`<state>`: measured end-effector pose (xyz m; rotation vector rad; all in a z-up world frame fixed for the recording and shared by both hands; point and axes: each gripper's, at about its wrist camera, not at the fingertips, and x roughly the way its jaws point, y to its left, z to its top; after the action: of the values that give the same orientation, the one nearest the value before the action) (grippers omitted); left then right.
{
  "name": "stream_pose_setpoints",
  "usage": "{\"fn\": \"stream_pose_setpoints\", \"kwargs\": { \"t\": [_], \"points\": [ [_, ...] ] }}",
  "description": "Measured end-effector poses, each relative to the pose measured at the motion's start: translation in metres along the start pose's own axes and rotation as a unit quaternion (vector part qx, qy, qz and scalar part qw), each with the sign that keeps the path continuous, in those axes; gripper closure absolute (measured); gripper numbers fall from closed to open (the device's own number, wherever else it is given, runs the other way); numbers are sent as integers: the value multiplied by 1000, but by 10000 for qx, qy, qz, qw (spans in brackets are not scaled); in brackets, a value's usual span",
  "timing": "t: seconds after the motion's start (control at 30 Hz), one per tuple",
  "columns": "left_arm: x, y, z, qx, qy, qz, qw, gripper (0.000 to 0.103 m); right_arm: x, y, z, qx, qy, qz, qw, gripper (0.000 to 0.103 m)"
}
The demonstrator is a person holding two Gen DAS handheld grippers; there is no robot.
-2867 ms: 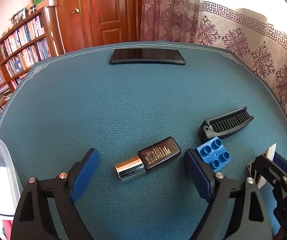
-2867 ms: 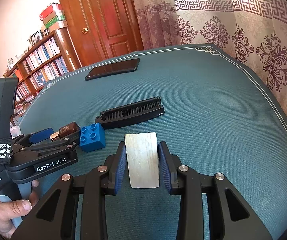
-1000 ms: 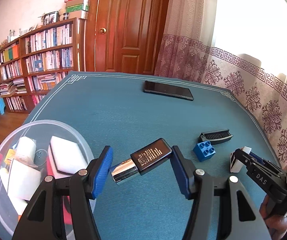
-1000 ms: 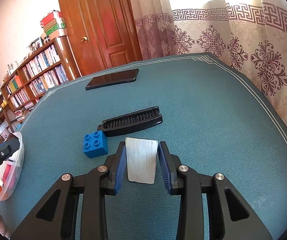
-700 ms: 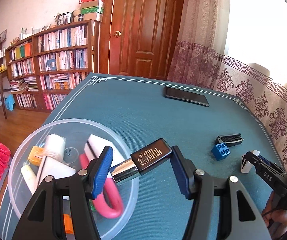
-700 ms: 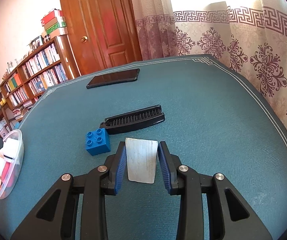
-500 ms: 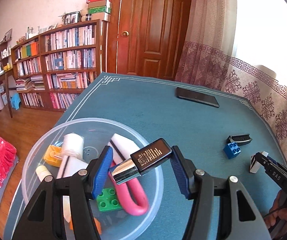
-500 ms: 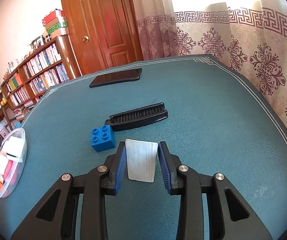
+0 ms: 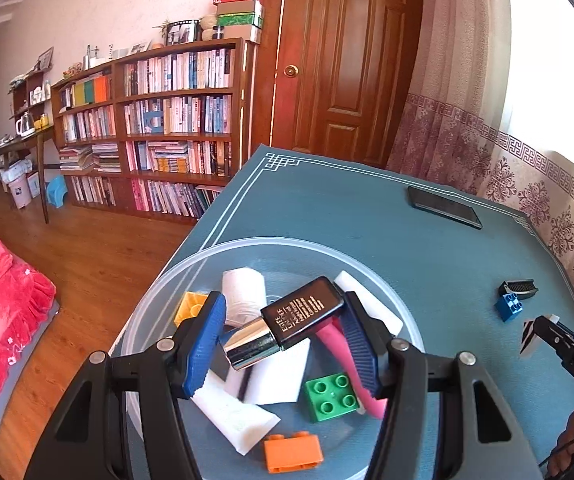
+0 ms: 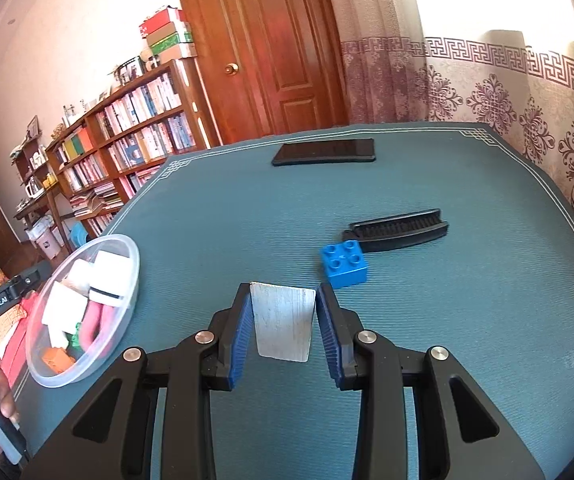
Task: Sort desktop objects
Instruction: 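Carry the bottle and sponge over the clear container and release the bottle, then open the right gripper to drop the white sponge into the container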
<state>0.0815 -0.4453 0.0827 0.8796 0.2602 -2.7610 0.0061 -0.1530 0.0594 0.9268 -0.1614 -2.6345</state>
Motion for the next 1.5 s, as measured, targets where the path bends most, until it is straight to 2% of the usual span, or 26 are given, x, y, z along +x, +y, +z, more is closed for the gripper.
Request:
{"fn": "stream_pose_setpoints", "kwargs": {
  "t": [0.43, 0.8, 0.97, 1.13, 1.5],
  "points": [
    [5, 28, 5, -222, 41, -8, 9997, 40, 7, 95, -5, -544, 162, 769, 9954, 68],
    [8, 37, 7, -348, 116, -118, 9993, 39, 18, 154, -20, -990, 309, 1114, 9883, 68],
    [11, 39, 8, -403, 174, -142, 9989, 39, 27, 172, -26, -1142, 355, 1207, 9855, 68],
    [9, 36, 8, -373, 144, -184, 9990, 25, 32, 182, -29, -1268, 373, 1285, 9829, 68],
    [10, 39, 7, -511, 206, -256, 9982, 21, 27, 183, -33, -1309, 435, 1581, 9777, 68]
  ]
}}
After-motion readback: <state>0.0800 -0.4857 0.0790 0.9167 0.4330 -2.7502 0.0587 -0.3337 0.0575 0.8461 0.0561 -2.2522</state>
